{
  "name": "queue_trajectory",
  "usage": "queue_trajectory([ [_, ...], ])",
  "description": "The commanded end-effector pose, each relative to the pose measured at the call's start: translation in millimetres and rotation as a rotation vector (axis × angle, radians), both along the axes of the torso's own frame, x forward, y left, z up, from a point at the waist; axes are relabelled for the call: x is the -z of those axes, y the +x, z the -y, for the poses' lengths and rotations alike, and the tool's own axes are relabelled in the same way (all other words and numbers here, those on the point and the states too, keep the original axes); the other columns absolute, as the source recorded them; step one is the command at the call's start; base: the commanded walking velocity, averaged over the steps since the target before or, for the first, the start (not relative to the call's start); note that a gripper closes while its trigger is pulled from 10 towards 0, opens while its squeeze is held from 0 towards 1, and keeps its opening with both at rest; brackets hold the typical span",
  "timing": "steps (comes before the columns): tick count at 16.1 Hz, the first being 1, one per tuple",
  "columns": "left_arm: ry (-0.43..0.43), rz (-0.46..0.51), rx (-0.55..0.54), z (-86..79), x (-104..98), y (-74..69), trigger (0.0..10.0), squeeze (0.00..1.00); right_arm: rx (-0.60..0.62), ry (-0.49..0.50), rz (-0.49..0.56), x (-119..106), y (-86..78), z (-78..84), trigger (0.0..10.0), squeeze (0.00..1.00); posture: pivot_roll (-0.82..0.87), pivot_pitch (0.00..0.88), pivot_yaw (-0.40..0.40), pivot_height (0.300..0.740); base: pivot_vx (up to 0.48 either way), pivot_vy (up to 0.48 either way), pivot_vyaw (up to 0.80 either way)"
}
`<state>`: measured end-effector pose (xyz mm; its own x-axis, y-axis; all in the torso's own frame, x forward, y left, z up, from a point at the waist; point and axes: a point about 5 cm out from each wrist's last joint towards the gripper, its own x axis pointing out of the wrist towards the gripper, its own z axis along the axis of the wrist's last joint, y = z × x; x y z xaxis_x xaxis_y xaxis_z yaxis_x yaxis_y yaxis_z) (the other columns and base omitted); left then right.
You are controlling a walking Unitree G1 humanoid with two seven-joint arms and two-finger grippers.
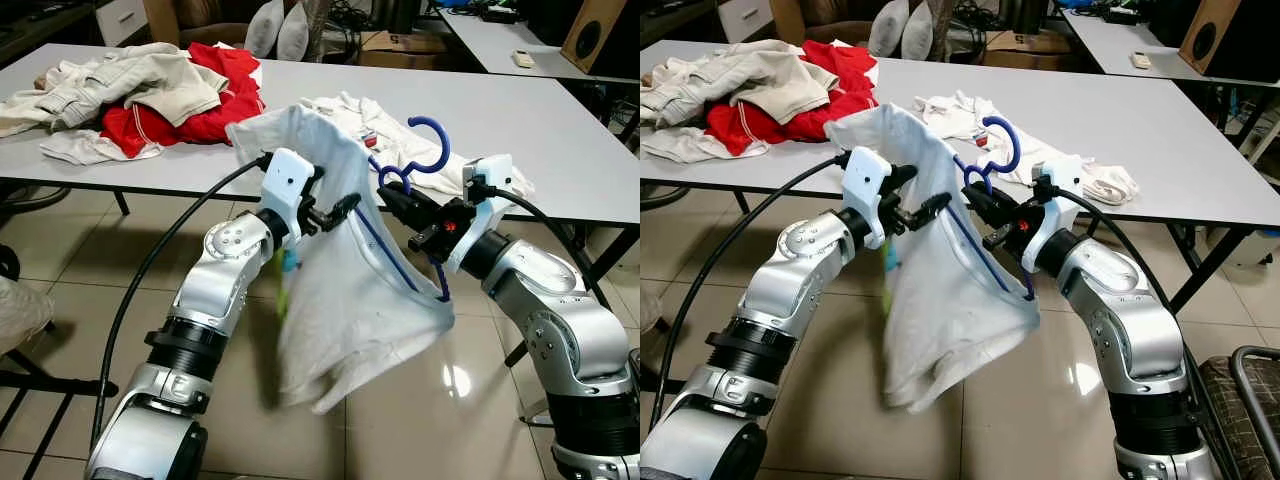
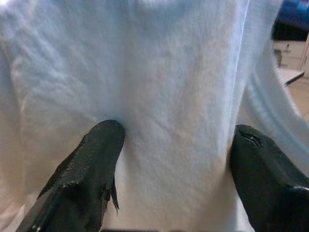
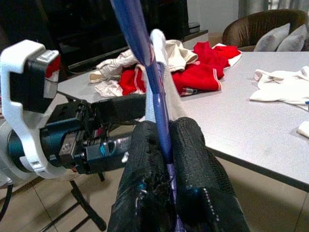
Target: Hang hanger
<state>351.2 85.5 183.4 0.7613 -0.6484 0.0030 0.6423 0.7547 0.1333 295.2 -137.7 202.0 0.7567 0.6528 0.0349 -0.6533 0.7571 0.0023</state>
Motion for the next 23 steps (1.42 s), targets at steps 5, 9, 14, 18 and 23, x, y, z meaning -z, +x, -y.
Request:
queue_trajectory([
  [5, -0.025, 0.021, 0.025, 3.6, -4, -0.6, 0.0, 0.00, 0.006, -0.011, 0.027, -7, 2.5, 1.8, 10.0, 0.00, -0.16, 0.000, -0.017, 0.740, 0.000, 0.000, 0.00],
  [9, -0.025, 0.020, 0.017, 1.2, -4, 0.4, 0.0, 0.00, 0.010, -0.019, 0.027, -6, 3.9, 1.5, 10.0, 0.00, -0.16, 0.000, -0.017, 0.740, 0.000, 0.000, 0.00],
  [14, -0.039, 0.018, 0.025, -0.9, -5, -0.1, 0.0, 0.00, 0.018, -0.026, 0.025, -4, 5.0, 1.7, 10.0, 0.00, -0.16, 0.000, -0.016, 0.740, 0.000, 0.000, 0.00],
  [18, -0.067, 0.012, 0.038, -8.9, -8, -3.4, 0.0, 0.00, 0.053, -0.053, 0.010, 0, 8.3, 5.4, 10.0, 0.00, -0.15, 0.000, -0.013, 0.740, 0.000, 0.000, 0.00],
  [23, -0.169, 0.031, 0.182, -44.3, -29, -22.5, 0.0, 0.00, 0.071, -0.152, -0.020, 14, 10.1, 10.3, 10.0, 0.00, -0.14, 0.000, -0.015, 0.740, 0.000, 0.000, 0.00],
])
